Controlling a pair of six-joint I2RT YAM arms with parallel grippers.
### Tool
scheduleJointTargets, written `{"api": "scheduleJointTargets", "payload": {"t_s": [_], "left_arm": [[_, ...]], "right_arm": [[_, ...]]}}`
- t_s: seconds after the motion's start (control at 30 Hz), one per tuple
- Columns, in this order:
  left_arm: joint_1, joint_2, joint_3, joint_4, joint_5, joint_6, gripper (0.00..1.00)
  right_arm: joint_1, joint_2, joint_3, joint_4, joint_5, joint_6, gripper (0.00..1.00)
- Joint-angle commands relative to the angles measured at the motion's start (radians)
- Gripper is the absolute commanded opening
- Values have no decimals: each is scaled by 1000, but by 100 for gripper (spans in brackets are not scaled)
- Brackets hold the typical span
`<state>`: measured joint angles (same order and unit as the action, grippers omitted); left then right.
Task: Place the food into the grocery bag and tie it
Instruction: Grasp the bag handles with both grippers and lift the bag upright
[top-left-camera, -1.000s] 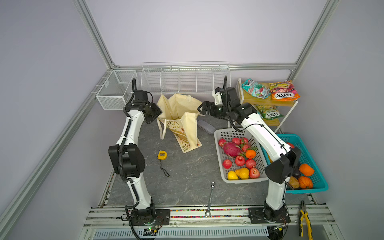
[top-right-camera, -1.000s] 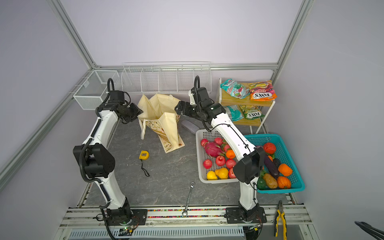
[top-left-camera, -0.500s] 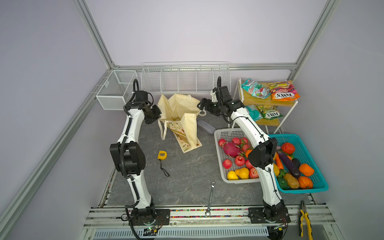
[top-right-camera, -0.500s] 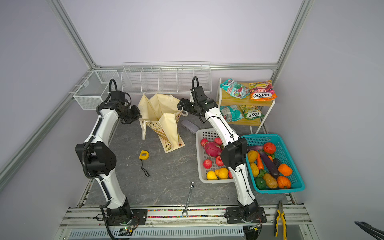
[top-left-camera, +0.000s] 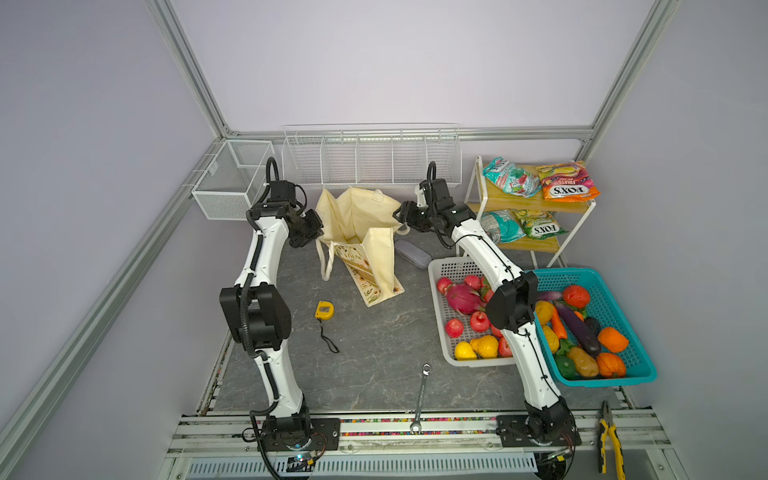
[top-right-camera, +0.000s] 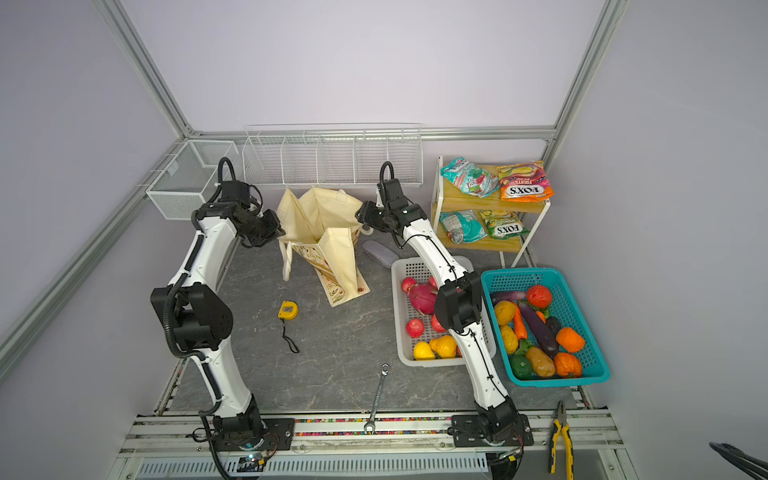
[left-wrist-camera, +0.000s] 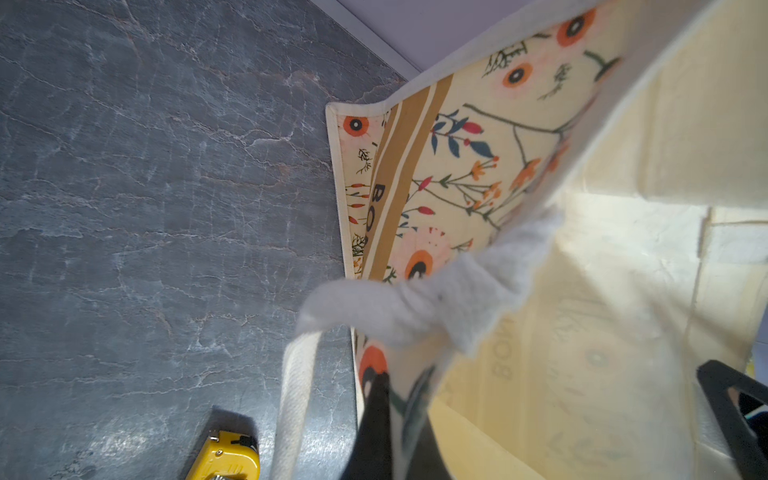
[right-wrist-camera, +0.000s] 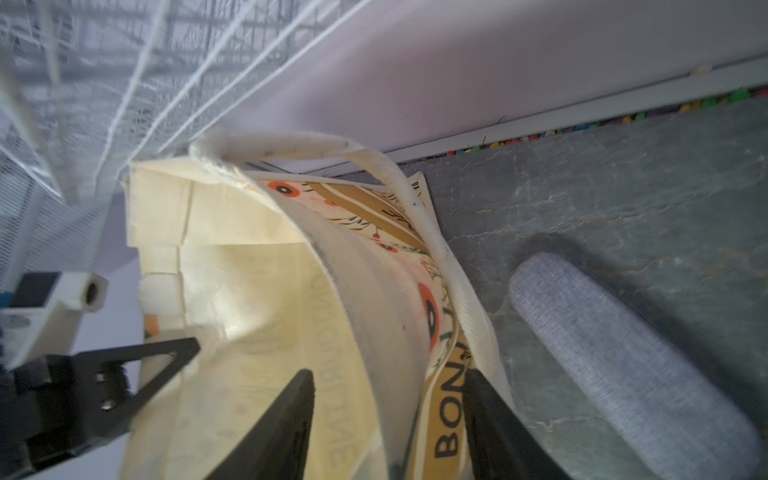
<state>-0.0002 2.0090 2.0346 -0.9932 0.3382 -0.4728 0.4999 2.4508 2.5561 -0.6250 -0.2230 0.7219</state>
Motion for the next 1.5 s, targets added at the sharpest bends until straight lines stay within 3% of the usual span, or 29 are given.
{"api": "scheduleJointTargets", "payload": {"t_s": [0.0, 0.03, 0.07, 0.2, 0.33, 0.57, 0.93, 1.17, 1.47], "left_arm": [[-4, -8, 41, -5, 36, 21, 0], [-5, -16, 40, -5, 36, 23, 0], [-9, -27, 41, -3, 35, 24, 0], [-36, -83, 31, -12, 10, 24, 0], [-93, -159, 3, -50, -59, 27, 0], [-191, -302, -80, -146, -143, 19, 0], [-350, -518, -274, -164, -100, 38, 0], [-415, -580, -318, -220, -145, 82, 0], [-417, -589, -404, -175, -90, 182, 0]], "right_arm": [[15, -20, 29, 39, -8, -13, 21], [21, -35, 29, 32, 0, -27, 10], [29, -53, 29, 18, 13, -39, 7], [56, -143, 6, -100, 83, -51, 7], [85, -299, -156, -146, 111, -32, 7], [123, -550, -492, -101, 89, 14, 7], [189, -897, -906, 18, 152, -24, 7], [211, -1010, -1084, 90, 127, -24, 7], [254, -1013, -1129, 109, 141, -80, 7]]}}
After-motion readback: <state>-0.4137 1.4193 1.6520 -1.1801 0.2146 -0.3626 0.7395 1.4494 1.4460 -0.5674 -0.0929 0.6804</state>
